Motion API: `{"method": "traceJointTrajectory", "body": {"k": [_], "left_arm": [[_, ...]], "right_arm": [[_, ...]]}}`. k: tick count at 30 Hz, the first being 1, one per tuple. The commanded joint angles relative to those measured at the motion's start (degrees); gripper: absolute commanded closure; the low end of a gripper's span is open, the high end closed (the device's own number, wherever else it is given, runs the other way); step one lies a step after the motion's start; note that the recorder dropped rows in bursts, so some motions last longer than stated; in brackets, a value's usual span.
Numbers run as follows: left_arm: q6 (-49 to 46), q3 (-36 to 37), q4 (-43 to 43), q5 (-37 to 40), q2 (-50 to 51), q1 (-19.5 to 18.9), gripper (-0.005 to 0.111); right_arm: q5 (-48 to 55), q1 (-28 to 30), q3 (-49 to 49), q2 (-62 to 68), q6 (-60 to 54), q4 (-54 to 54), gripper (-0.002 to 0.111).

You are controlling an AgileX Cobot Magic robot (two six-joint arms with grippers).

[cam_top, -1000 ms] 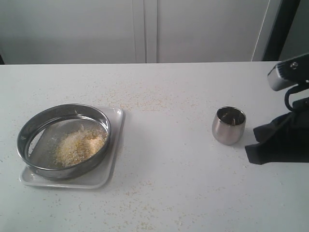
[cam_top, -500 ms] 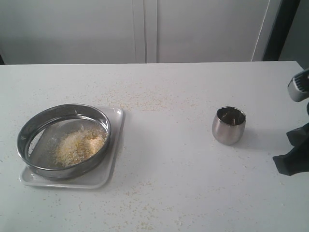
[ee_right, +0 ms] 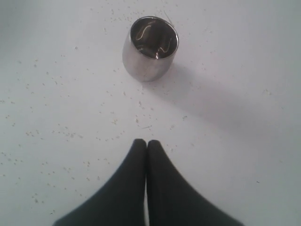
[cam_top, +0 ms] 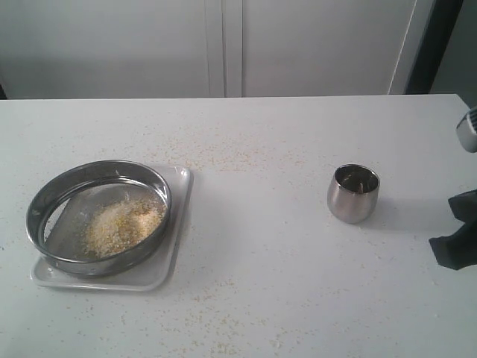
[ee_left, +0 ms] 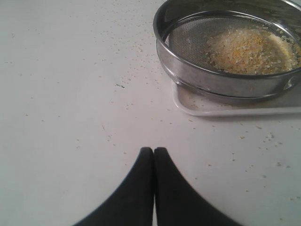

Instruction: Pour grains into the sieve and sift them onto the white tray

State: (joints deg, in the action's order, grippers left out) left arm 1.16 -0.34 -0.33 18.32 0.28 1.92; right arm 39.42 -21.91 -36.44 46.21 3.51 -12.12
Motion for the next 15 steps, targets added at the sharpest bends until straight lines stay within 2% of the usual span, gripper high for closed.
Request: {"method": "traceJointTrajectory", "body": {"k": [1,15], "left_arm": [[0.1,0.3,-0.5,0.8,-0.3,-0.1,0.107],[0.1,0.3,-0.5,0.8,-0.3,-0.1,0.107]], "right_arm": [[-0.1,0.4,-0.3,-3.6,0.2,-0.1,0.108],[-0.1,11.8,-0.2,-15.8,0.2,-0.2,0.108]]}}
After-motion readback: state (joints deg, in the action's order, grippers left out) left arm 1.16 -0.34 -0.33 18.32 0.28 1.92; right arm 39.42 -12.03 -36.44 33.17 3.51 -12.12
